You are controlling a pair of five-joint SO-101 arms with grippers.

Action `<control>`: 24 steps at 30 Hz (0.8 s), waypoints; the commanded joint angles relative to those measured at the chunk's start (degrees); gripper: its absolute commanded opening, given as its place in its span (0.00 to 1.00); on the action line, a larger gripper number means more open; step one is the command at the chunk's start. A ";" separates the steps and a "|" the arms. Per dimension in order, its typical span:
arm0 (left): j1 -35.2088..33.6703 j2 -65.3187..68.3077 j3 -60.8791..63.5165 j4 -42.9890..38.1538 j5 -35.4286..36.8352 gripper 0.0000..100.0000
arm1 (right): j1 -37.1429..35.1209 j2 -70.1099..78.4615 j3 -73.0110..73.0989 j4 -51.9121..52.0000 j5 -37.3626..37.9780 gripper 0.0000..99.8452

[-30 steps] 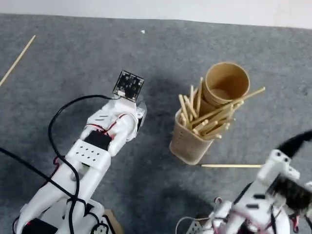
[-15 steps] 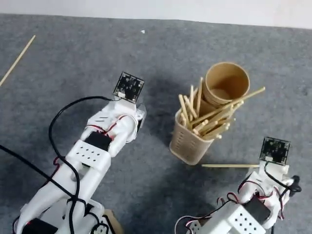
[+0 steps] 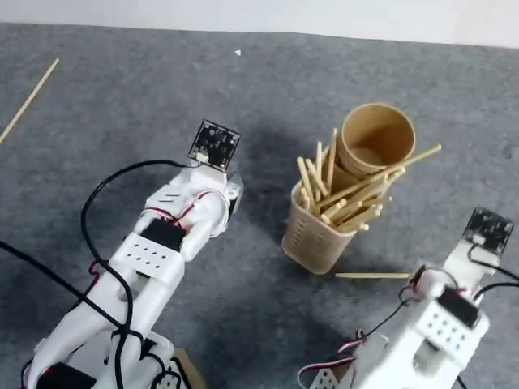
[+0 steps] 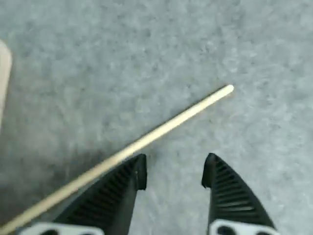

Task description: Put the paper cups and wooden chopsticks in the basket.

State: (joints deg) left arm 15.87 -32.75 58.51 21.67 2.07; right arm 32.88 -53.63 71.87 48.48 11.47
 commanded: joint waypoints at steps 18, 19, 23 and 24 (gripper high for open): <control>5.49 -0.22 0.92 -0.88 0.44 0.12 | -0.57 52.26 -24.66 -7.52 -13.45 0.20; 5.49 -0.22 0.92 -0.88 0.44 0.12 | -0.57 52.18 -24.92 -4.88 -14.59 0.20; 5.49 -0.22 0.92 -0.97 0.44 0.12 | -3.12 51.12 -29.93 7.52 -18.20 0.20; 5.49 -0.22 0.92 -0.97 0.44 0.12 | -4.62 50.68 -31.25 10.59 -19.60 0.20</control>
State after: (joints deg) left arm 20.70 -32.75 59.74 21.67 2.07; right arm 31.65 -3.16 43.47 50.95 -4.97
